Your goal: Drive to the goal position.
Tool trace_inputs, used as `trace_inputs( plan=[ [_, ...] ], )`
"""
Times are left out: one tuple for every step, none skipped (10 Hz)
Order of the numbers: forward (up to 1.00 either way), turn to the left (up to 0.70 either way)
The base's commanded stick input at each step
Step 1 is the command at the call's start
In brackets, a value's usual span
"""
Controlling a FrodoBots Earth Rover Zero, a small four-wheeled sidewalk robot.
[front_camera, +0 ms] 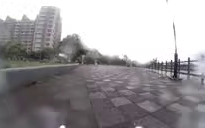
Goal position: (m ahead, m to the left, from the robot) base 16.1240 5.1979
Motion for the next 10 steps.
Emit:
trace_inputs(
  plan=[
    [1.0, 0.0],
    [1.0, 0.0],
    [1.0, 0.0],
    [1.0, 0.0],
    [1.0, 0.0],
    [1.0, 0.0],
    [1.0, 0.0],
    [1.0, 0.0],
    [1.0, 0.0],
    [1.0, 0.0]
  ],
)
